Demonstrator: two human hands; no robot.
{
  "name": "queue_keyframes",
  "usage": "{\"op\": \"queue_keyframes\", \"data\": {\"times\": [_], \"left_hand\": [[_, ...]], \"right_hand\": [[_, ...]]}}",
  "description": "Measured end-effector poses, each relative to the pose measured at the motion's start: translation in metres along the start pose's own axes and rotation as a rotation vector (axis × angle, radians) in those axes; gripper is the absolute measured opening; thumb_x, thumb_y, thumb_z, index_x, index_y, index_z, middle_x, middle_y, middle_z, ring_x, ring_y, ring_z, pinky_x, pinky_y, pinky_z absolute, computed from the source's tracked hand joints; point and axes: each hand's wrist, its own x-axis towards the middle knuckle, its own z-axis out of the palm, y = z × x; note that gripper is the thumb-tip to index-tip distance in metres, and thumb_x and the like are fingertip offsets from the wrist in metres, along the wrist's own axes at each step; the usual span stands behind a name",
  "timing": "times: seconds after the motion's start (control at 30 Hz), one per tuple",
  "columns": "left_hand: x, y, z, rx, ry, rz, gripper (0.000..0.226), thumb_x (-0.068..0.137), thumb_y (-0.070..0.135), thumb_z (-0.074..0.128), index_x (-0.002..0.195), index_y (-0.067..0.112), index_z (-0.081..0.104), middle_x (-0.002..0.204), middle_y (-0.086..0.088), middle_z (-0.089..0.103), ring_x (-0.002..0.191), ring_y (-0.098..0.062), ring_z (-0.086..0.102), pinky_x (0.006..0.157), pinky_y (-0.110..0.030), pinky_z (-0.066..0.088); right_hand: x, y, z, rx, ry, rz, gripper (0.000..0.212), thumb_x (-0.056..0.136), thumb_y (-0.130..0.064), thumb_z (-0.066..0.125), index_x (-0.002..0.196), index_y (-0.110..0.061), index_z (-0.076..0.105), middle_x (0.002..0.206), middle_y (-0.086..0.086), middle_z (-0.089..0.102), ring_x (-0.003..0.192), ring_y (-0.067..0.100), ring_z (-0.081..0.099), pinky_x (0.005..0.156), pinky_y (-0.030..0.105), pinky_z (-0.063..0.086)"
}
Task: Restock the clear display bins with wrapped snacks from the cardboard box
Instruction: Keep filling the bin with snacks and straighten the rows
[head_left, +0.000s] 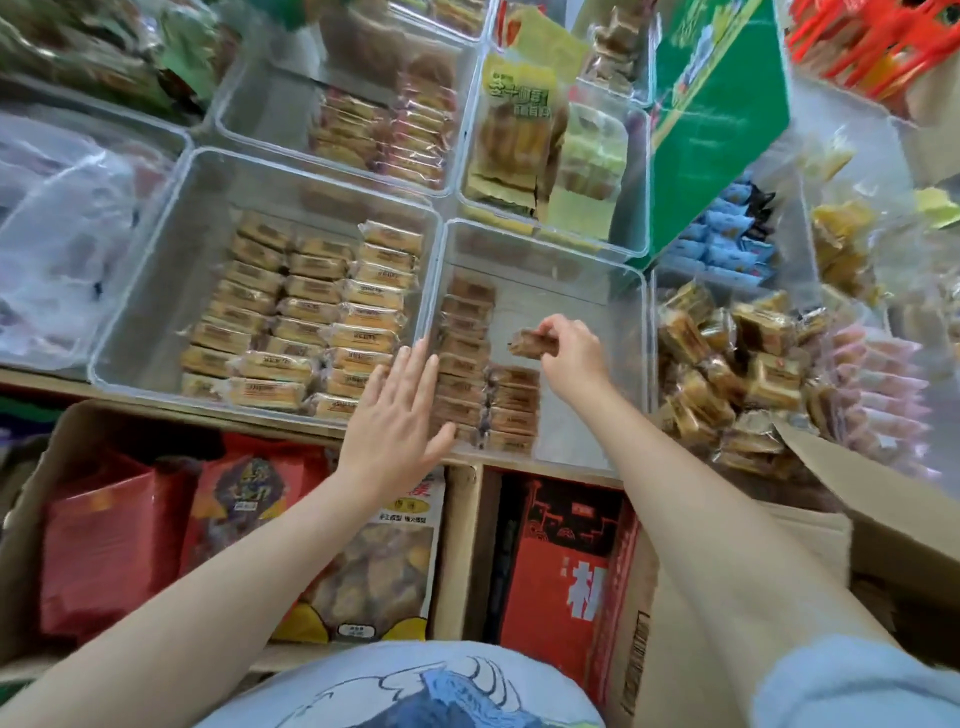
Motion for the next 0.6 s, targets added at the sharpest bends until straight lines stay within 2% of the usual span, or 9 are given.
{"op": "queue_keyframes", "data": {"times": [0.13, 0.23, 0.3, 0.37, 0.4, 0.47, 0.53, 0.6], "left_hand": [[0.001, -0.001, 0.005, 0.013, -0.009, -0.002, 0.08, 0.097, 0.055, 0.023, 0.16, 0.006, 0.011, 0.168, -0.014, 0.0, 0.156, -0.026, 0.003, 0.126, -0.047, 0.016], [0.002, -0.001, 0.007, 0.021, -0.005, 0.007, 0.079, 0.097, 0.053, 0.024, 0.16, 0.006, 0.012, 0.168, -0.015, 0.001, 0.156, -0.026, 0.003, 0.126, -0.045, 0.016], [0.003, -0.001, 0.008, 0.017, 0.0, 0.01, 0.078, 0.098, 0.051, 0.026, 0.159, 0.005, 0.014, 0.168, -0.016, 0.002, 0.156, -0.027, 0.004, 0.125, -0.043, 0.018], [0.002, -0.001, 0.009, 0.007, 0.016, 0.02, 0.076, 0.099, 0.049, 0.028, 0.159, 0.003, 0.018, 0.167, -0.018, 0.006, 0.155, -0.028, 0.008, 0.124, -0.041, 0.021], [0.003, -0.001, 0.009, 0.006, 0.023, 0.025, 0.075, 0.099, 0.048, 0.029, 0.158, 0.003, 0.019, 0.167, -0.018, 0.007, 0.155, -0.029, 0.009, 0.123, -0.041, 0.022], [0.003, -0.002, 0.008, 0.013, 0.022, 0.035, 0.075, 0.099, 0.048, 0.029, 0.158, 0.003, 0.019, 0.167, -0.019, 0.008, 0.155, -0.029, 0.009, 0.121, -0.041, 0.024], [0.003, -0.002, 0.007, 0.003, 0.012, 0.036, 0.076, 0.099, 0.05, 0.027, 0.159, 0.004, 0.018, 0.167, -0.018, 0.007, 0.155, -0.029, 0.007, 0.12, -0.04, 0.025], [0.003, -0.002, 0.003, -0.022, -0.023, 0.021, 0.077, 0.099, 0.052, 0.022, 0.159, 0.006, 0.017, 0.168, -0.016, 0.003, 0.155, -0.027, 0.003, 0.122, -0.041, 0.024]], "right_hand": [[0.02, 0.003, 0.037, -0.05, -0.101, 0.049, 0.043, 0.09, -0.002, 0.049, 0.122, -0.026, 0.063, 0.123, 0.013, 0.049, 0.115, 0.037, 0.051, 0.099, 0.036, 0.043], [0.023, 0.003, 0.053, -0.046, -0.144, 0.091, 0.044, 0.095, -0.008, 0.045, 0.134, -0.021, 0.059, 0.131, 0.016, 0.045, 0.119, 0.039, 0.051, 0.101, 0.041, 0.045], [0.018, 0.002, 0.059, -0.124, -0.136, 0.041, 0.04, 0.099, -0.012, 0.042, 0.137, -0.014, 0.055, 0.129, 0.018, 0.045, 0.117, 0.041, 0.05, 0.097, 0.044, 0.045], [0.007, 0.001, 0.065, -0.18, -0.159, -0.026, 0.043, 0.103, -0.023, 0.039, 0.144, -0.01, 0.044, 0.134, 0.021, 0.043, 0.12, 0.043, 0.047, 0.096, 0.046, 0.043], [0.002, 0.003, 0.067, -0.199, -0.201, -0.032, 0.05, 0.105, -0.031, 0.036, 0.152, -0.012, 0.032, 0.145, 0.022, 0.036, 0.127, 0.043, 0.044, 0.1, 0.048, 0.041], [-0.003, 0.005, 0.064, -0.245, -0.294, -0.009, 0.062, 0.106, -0.043, 0.03, 0.16, -0.02, 0.009, 0.163, 0.017, 0.013, 0.141, 0.041, 0.032, 0.111, 0.05, 0.035], [-0.005, 0.002, 0.051, -0.293, -0.349, -0.015, 0.066, 0.105, -0.048, 0.031, 0.16, -0.024, 0.004, 0.167, 0.011, 0.006, 0.147, 0.038, 0.025, 0.115, 0.051, 0.03], [-0.012, -0.006, 0.032, -0.343, -0.367, -0.062, 0.064, 0.104, -0.045, 0.036, 0.16, -0.024, 0.012, 0.165, 0.009, 0.015, 0.145, 0.037, 0.026, 0.115, 0.05, 0.029]]}}
